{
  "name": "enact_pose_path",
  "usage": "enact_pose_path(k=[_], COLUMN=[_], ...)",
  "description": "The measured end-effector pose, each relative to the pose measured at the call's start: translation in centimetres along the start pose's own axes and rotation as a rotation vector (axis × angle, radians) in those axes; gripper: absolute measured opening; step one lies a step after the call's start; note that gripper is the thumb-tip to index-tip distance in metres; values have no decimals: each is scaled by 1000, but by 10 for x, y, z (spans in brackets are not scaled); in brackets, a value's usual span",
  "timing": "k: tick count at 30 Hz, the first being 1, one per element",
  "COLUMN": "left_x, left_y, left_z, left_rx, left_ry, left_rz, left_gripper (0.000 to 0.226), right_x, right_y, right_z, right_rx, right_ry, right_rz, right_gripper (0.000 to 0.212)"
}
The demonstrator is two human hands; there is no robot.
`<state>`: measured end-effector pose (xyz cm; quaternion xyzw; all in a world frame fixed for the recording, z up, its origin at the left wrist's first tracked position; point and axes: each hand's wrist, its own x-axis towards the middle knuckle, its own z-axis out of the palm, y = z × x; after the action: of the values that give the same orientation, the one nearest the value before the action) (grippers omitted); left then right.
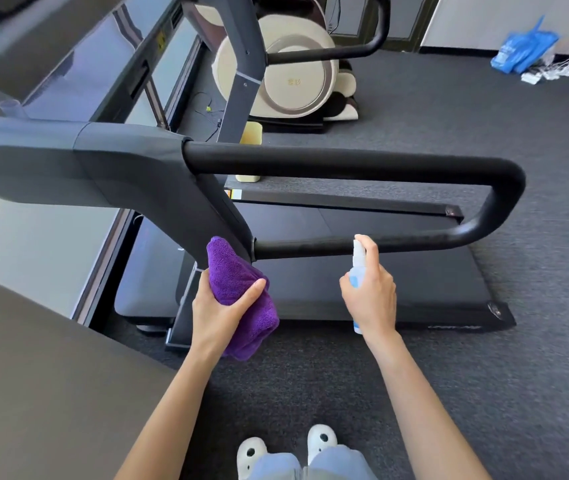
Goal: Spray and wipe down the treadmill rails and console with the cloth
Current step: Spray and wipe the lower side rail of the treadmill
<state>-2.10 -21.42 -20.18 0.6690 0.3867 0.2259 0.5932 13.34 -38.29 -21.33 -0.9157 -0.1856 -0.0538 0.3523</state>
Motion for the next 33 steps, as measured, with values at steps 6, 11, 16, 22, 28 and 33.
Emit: enact_pose_path(k=[6,11,16,22,28,33], left_x=[-5,-10,-15,-17,-24,-24], left_y=[2,2,7,7,8,11], left_z=[17,32,47,63,80,90], left_rx=[4,7,24,46,47,89], left_ry=[-6,-32,-51,-40,-55,-53], left_rz=[-20,-19,-1,-13,-26,-18], left_gripper=[79,75,68,80,70,66], right_x=[11,11,9,23,34,32], right_y=[14,25,40,62,63,73], right_z=[-10,-19,-36,-60,-71,-77], right_rx=[91,115,110,66,168,142], right_ry=[10,47,0,57,-22,11], right_rz=[77,79,43,66,149,166], right_gripper=[64,62,67,66,60,61])
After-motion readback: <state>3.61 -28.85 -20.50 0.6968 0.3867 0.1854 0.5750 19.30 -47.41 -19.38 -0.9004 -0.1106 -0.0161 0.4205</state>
